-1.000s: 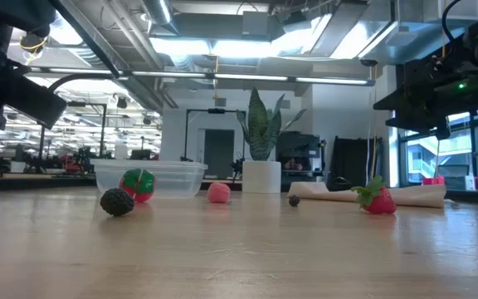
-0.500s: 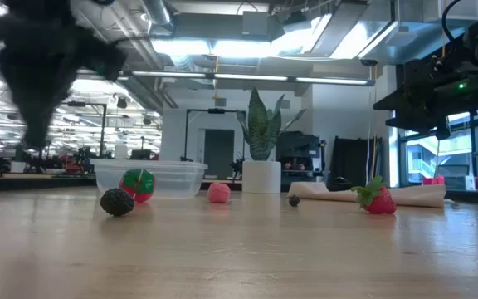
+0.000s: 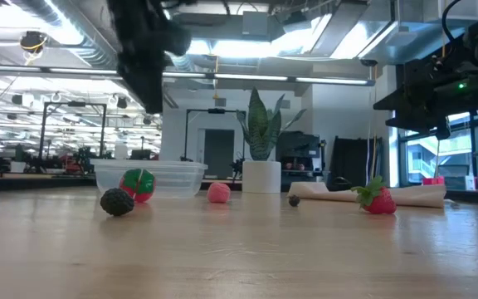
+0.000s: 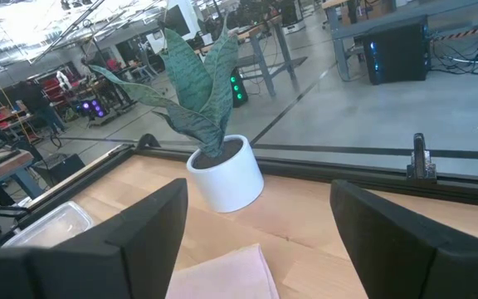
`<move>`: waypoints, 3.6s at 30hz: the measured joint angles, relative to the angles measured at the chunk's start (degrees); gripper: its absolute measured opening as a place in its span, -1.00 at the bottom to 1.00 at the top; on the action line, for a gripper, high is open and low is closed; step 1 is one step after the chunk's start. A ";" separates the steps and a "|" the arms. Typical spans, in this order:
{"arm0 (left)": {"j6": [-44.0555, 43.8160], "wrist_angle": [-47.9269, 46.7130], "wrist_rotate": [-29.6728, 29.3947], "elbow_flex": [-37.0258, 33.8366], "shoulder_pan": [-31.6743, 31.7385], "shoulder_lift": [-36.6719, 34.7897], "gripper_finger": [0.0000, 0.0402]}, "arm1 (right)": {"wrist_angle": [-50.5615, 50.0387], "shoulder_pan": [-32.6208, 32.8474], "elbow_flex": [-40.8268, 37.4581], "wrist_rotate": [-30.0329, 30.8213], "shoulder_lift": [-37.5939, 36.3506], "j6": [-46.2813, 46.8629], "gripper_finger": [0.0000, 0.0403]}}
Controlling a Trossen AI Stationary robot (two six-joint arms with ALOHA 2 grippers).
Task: Pick and placing Produce into tupperware
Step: Put the black cherry into the transparent container, then put the red strawberry into the transparent container
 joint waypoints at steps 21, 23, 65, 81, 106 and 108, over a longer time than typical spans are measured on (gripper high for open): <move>6.97 7.34 9.15 -0.02 11.62 14.99 -0.34 | 0.00 0.00 0.00 0.00 -0.02 -0.28 0.47; 6.96 7.42 10.57 -0.02 11.68 15.79 -0.32 | 0.00 -0.01 0.00 0.00 -0.01 -0.31 0.47; 4.21 4.72 14.54 6.85 11.34 12.88 0.42 | 0.02 -0.04 0.00 0.32 -0.02 -0.24 0.47; -26.81 -13.30 9.76 16.79 -3.16 12.84 0.41 | 0.02 -0.04 0.00 0.46 -0.02 -1.86 0.47; -76.52 -5.63 1.20 6.43 -17.29 13.27 0.41 | 0.02 -0.06 0.00 0.42 -0.02 -2.77 0.47; -77.94 -2.16 1.02 4.25 -17.50 13.27 0.41 | 0.02 -0.07 0.00 0.42 -0.02 -3.21 0.47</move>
